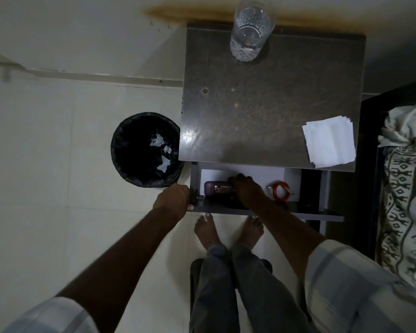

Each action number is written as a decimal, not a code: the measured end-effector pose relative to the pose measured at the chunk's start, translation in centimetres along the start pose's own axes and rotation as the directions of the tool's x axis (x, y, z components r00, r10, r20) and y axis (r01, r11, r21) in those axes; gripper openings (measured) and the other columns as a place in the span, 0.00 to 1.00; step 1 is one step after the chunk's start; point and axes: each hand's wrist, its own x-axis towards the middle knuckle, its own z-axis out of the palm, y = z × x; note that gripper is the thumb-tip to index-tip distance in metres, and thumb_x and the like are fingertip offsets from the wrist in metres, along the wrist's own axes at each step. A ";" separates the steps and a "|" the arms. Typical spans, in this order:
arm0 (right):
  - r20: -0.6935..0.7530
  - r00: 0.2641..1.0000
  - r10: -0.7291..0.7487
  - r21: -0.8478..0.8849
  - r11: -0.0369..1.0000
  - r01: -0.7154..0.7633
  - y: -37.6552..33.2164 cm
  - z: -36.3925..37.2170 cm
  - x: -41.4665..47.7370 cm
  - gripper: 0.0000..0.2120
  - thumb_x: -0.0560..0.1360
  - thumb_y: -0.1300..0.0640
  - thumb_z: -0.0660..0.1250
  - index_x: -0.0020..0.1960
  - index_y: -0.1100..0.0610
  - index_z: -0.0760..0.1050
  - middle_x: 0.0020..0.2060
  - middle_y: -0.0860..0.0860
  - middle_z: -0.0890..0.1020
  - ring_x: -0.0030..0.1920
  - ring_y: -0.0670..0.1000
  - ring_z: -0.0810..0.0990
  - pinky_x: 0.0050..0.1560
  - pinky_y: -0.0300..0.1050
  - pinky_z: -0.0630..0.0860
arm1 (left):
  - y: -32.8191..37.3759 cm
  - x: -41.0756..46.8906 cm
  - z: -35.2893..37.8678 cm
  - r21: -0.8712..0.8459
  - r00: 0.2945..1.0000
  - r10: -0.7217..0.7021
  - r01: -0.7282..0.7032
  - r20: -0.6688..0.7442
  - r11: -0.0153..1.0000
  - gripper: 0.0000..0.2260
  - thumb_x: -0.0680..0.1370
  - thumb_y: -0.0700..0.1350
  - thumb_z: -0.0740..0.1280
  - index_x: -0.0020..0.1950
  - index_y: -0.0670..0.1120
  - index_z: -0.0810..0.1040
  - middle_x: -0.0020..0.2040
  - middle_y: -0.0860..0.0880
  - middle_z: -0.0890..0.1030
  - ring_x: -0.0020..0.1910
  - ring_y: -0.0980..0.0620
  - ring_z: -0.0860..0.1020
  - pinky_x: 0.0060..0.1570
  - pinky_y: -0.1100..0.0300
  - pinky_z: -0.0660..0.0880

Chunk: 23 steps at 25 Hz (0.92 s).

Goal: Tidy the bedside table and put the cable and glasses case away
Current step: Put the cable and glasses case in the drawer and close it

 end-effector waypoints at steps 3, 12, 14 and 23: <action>-0.064 0.998 0.024 -0.036 0.999 -0.026 -0.1 -1.1 -1.6 0.30 0.73 0.50 0.71 0.72 0.55 0.66 0.64 0.58 0.73 0.60 0.61 0.74 0.59 0.59 0.75 | 0.9 -1.5 0.5 0.041 0.998 0.045 -0.043 -0.048 0.998 0.13 0.78 0.41 0.65 0.63 0.47 0.77 0.58 0.44 0.79 0.56 0.44 0.79 0.54 0.54 0.75; -0.562 0.774 0.292 0.366 0.927 -0.084 1.4 -2.3 -13.8 0.07 0.76 0.57 0.61 0.52 0.53 0.75 0.52 0.53 0.78 0.51 0.53 0.78 0.50 0.53 0.79 | 8.1 -7.2 2.2 -0.045 0.969 0.091 -0.104 -0.231 0.994 0.26 0.71 0.35 0.68 0.69 0.42 0.70 0.66 0.42 0.72 0.65 0.43 0.72 0.64 0.53 0.72; -0.523 0.698 0.489 0.569 0.810 -0.142 1.2 -2.0 -16.6 0.07 0.78 0.56 0.59 0.50 0.55 0.75 0.49 0.53 0.79 0.49 0.52 0.79 0.50 0.50 0.78 | 8.8 -7.7 3.1 -0.423 0.934 -0.185 0.040 -0.306 0.905 0.22 0.69 0.36 0.68 0.63 0.42 0.73 0.60 0.42 0.76 0.59 0.44 0.76 0.57 0.49 0.77; 0.310 0.675 0.670 0.890 -0.453 0.041 3.6 -1.8 -17.1 0.10 0.81 0.54 0.60 0.51 0.59 0.77 0.51 0.61 0.80 0.51 0.61 0.80 0.56 0.59 0.76 | 12.7 -5.6 2.7 -0.909 0.725 -0.551 0.297 0.413 -0.291 0.10 0.77 0.38 0.66 0.56 0.35 0.79 0.45 0.40 0.82 0.44 0.44 0.81 0.45 0.54 0.76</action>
